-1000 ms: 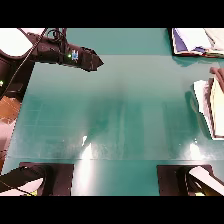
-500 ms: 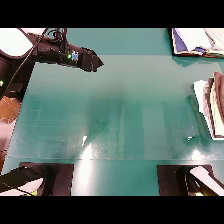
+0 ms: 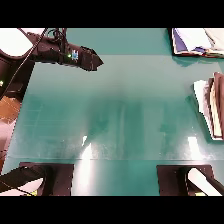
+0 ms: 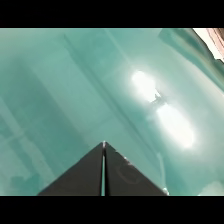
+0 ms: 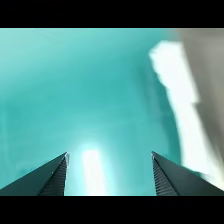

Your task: Fold the shirts.

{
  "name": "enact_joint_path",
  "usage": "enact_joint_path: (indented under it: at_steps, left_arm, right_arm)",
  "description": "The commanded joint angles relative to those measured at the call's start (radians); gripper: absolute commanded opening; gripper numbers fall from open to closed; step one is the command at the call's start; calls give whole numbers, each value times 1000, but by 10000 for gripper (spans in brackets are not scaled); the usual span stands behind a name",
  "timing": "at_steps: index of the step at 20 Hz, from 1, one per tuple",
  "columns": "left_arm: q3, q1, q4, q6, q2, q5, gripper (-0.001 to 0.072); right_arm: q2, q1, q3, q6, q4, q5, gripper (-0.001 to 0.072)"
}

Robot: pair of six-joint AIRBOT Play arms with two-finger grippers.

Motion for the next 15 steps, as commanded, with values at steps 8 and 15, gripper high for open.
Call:
enact_joint_path:
  at_steps: [8, 15]
  left_arm:
    - [0, 0, 2, 0, 0, 48, 25]
    - [0, 0, 2, 0, 0, 89, 24]
  right_arm:
    - [-2, 440, 40, 9, 22, -33, 19]
    - [-2, 445, 40, 10, 23, -32, 19]
